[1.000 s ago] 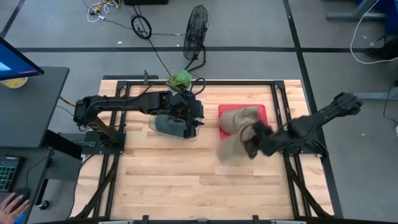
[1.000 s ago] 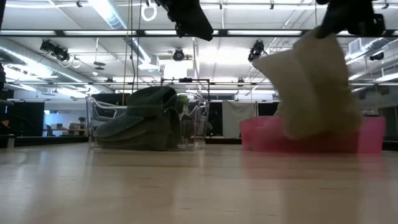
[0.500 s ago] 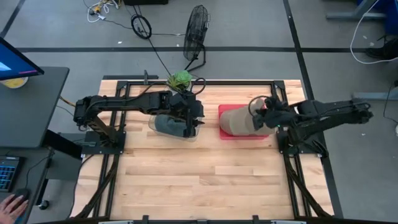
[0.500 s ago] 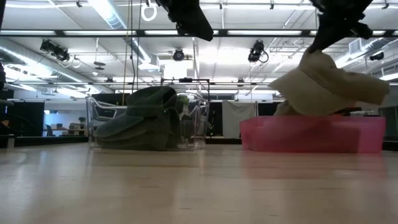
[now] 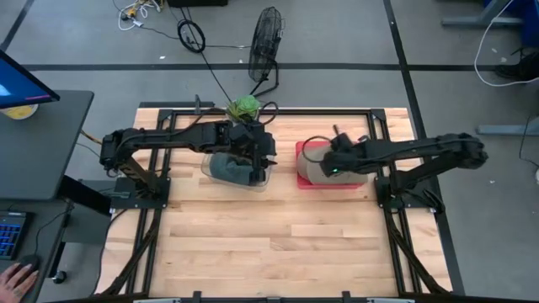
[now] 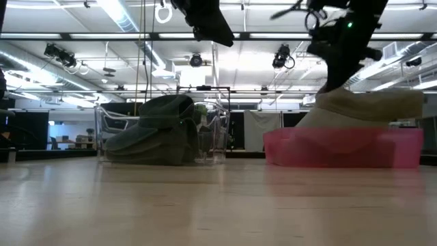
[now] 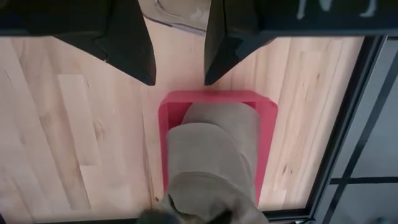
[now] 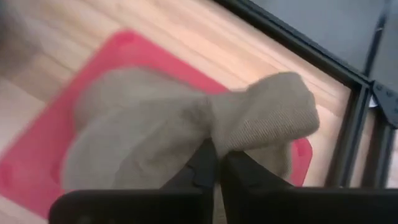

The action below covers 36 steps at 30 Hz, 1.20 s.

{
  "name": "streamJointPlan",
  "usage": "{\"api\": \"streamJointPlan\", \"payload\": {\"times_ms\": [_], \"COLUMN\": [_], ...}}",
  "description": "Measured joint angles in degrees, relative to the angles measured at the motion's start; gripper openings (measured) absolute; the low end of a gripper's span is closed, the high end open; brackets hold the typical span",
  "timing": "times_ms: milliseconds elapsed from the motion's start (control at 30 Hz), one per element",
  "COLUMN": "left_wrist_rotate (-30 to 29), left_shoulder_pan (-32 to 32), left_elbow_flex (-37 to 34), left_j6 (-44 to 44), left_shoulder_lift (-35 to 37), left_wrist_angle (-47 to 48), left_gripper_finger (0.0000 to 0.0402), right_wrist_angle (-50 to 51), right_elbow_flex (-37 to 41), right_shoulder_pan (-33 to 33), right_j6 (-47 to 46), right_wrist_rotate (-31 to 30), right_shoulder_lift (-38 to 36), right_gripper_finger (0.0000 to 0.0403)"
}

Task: Pick & Place hat
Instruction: Put the brown cap into the red bin

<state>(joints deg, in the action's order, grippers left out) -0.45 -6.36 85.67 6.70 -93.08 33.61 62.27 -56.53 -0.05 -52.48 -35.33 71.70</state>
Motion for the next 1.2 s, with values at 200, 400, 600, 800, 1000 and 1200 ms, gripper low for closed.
{"api": "streamJointPlan", "payload": {"times_ms": [200, 400, 600, 800, 1000, 1200], "left_wrist_rotate": [-0.02, -0.02, 0.0, 0.01, 0.0, 0.0], "left_shoulder_pan": [-1.15, -1.52, -1.52, -1.52, -1.52, -1.52], "left_elbow_flex": [0.0, 0.0, 0.0, 0.0, 0.0, 0.0], "left_j6": [-0.04, -0.07, -2.13, -2.82, -2.8, -2.78], "left_shoulder_lift": [0.0, 0.0, 0.0, 0.0, 0.0, 0.0], "left_wrist_angle": [0.04, 0.1, 0.62, 1.01, 1.09, 1.81], "left_gripper_finger": [0.014, 0.014, 0.014, 0.014, 0.014, 0.014], "right_wrist_angle": [0.01, 5.74, 12.0, 9.89, -2.14, -14.0], "right_elbow_flex": [0.0, -3.15, -11.0, -14.52, -6.72, 5.9], "right_shoulder_pan": [-0.04, 0.11, 0.42, 0.5, 0.61, -1.47], "right_j6": [5.46, 11.35, 14.97, 18.22, 21.65, 21.91], "right_wrist_rotate": [0.12, 3.97, 6.87, 6.15, 13.04, 12.89], "right_shoulder_lift": [6.79, 6.51, 6.34, 6.29, 6.31, 6.51], "right_gripper_finger": [0.0056, 0.0116, 0.0165, 0.0176, 0.0122, 0.0015]}}
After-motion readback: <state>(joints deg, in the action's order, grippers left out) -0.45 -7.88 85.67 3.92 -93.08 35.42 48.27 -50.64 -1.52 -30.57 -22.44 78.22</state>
